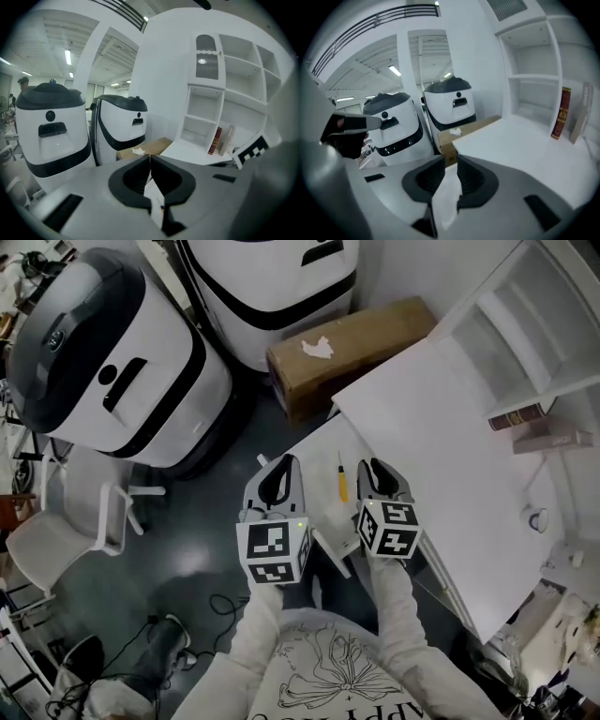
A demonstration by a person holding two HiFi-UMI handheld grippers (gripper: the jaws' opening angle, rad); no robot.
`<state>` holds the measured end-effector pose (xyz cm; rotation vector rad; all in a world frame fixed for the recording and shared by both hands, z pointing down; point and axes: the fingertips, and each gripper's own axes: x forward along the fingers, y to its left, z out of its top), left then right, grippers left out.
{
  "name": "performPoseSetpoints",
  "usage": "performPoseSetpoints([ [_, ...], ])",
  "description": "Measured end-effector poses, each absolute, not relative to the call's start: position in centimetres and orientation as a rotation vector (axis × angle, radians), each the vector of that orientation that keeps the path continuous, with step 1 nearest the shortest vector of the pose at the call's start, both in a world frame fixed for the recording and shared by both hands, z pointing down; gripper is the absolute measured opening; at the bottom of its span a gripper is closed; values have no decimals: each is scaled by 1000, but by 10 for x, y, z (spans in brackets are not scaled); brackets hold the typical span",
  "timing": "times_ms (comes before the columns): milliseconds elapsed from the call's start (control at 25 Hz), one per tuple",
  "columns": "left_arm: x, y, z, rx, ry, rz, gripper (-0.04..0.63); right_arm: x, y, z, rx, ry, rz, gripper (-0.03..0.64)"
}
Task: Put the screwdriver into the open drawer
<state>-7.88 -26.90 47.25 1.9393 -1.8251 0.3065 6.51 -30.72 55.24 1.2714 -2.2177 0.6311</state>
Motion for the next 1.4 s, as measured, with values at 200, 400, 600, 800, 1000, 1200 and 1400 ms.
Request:
performPoseSetpoints([
  [200, -73, -268, 427, 2000, -1858, 243, 9, 73, -312, 470, 1375, -2328, 497, 72],
  [400, -70, -268, 386, 2059, -1902, 196, 9, 82, -311, 414, 1458, -2400, 393, 60],
  [600, -68, -265, 350, 2100, -1944, 151, 9, 91, -304, 373, 1522, -2456, 332, 49],
  [800, -68, -263, 319, 2146, -1989, 105, 9, 95, -300, 339, 1575, -2497, 259, 40],
  [1000, -65, -264, 299, 2182, -2007, 68, 9, 97, -298, 313, 1614, -2530, 193, 34],
  [1200, -61, -263, 287, 2208, -2017, 48, 9, 101, -297, 299, 1638, -2552, 166, 31],
  [1400, -60, -264, 281, 2215, -2025, 38, 9, 105, -299, 294, 1652, -2567, 170, 27],
])
